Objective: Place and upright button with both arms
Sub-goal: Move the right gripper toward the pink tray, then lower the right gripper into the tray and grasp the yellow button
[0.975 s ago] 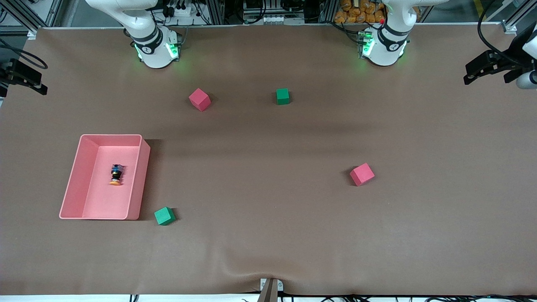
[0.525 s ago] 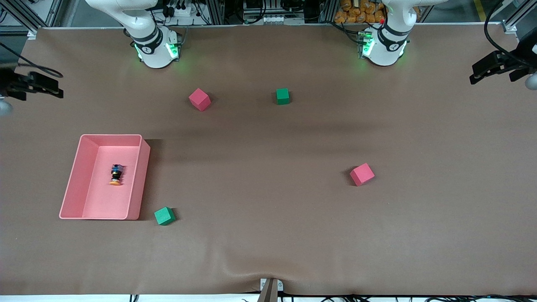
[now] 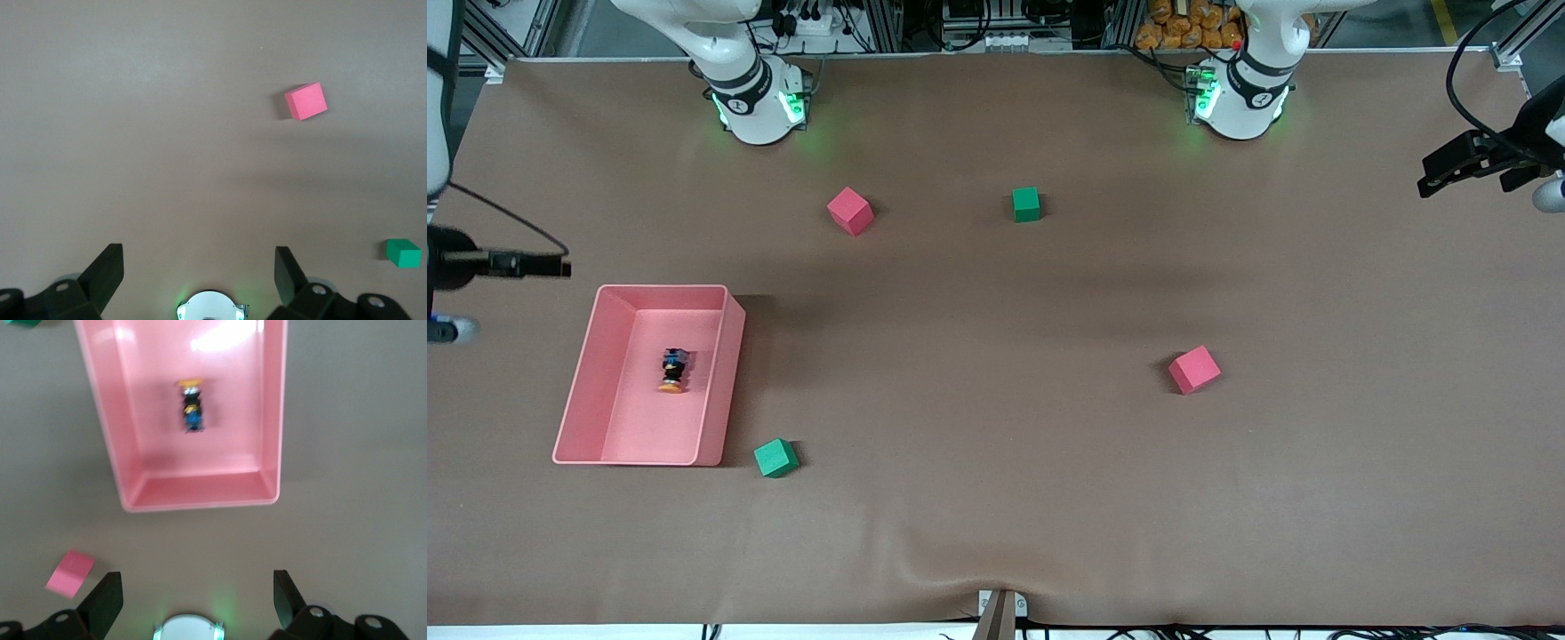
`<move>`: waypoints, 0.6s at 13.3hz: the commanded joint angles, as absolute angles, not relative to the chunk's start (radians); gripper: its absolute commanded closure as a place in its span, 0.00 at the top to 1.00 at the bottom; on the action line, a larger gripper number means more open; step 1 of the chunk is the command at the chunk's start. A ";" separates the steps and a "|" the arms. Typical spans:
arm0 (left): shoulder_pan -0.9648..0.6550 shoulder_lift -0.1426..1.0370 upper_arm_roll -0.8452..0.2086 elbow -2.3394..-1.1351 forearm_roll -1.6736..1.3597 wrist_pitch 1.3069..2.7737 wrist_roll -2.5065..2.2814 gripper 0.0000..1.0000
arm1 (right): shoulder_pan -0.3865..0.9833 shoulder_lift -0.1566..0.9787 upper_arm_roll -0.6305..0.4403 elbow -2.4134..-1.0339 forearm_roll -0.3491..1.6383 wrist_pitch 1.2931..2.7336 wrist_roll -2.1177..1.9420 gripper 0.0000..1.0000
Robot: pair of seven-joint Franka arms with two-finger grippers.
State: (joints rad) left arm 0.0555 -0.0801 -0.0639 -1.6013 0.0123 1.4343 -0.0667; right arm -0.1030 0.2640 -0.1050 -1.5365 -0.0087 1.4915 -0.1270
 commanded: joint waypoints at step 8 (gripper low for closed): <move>0.084 -0.106 -0.069 -1.649 0.015 1.476 -0.051 1.00 | -0.077 0.348 -0.089 -1.854 -0.003 2.079 -0.115 1.00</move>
